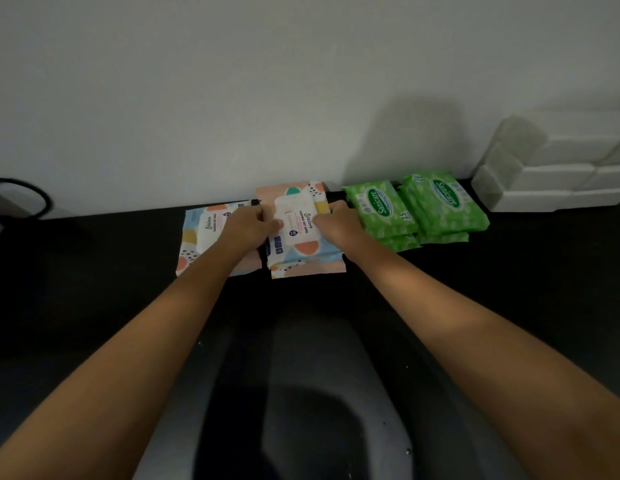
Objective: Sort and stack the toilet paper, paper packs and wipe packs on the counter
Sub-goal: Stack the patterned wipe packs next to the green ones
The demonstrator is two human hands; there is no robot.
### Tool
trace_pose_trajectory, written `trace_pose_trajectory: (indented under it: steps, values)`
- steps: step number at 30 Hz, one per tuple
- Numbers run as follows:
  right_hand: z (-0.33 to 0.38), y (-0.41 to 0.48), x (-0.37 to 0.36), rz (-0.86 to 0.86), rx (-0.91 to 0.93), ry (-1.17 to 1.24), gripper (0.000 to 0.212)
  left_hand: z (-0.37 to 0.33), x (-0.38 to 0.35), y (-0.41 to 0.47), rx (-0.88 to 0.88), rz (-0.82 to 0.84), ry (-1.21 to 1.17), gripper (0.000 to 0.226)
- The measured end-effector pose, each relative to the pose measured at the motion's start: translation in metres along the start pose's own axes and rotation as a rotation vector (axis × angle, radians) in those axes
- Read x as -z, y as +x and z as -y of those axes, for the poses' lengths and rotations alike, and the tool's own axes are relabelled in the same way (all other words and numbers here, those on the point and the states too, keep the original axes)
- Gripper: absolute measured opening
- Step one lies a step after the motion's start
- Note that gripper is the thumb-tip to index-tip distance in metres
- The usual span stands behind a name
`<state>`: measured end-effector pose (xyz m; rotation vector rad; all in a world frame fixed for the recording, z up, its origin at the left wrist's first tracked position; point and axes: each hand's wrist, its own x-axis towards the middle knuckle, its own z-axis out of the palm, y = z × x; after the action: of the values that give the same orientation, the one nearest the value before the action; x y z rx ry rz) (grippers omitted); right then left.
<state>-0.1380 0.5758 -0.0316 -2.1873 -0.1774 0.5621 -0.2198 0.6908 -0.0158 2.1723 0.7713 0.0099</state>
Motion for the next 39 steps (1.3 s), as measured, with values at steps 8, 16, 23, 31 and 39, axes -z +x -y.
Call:
trace_pose_trajectory:
  steps: [8, 16, 23, 31, 39]
  values:
    - [-0.004, -0.007, -0.006, 0.106, -0.006, 0.077, 0.092, 0.043, 0.03, 0.006, 0.122, -0.356, 0.054, 0.063]
    - [-0.006, 0.001, -0.006, 0.116, 0.02, 0.112, 0.086, 0.067, 0.047, 0.004, 0.293, -0.153, -0.27, 0.065]
    - [-0.007, 0.003, -0.008, 0.109, 0.02, 0.132, 0.082, 0.061, 0.037, 0.001, 0.264, -0.172, -0.366, 0.059]
    - [-0.002, 0.003, -0.017, 0.129, 0.03, 0.153, 0.082, 0.066, 0.044, 0.001, 0.295, -0.193, -0.311, 0.062]
    - [0.004, 0.0, -0.022, 0.105, -0.008, 0.106, 0.083, 0.066, 0.046, -0.005, 0.295, -0.157, -0.309, 0.061]
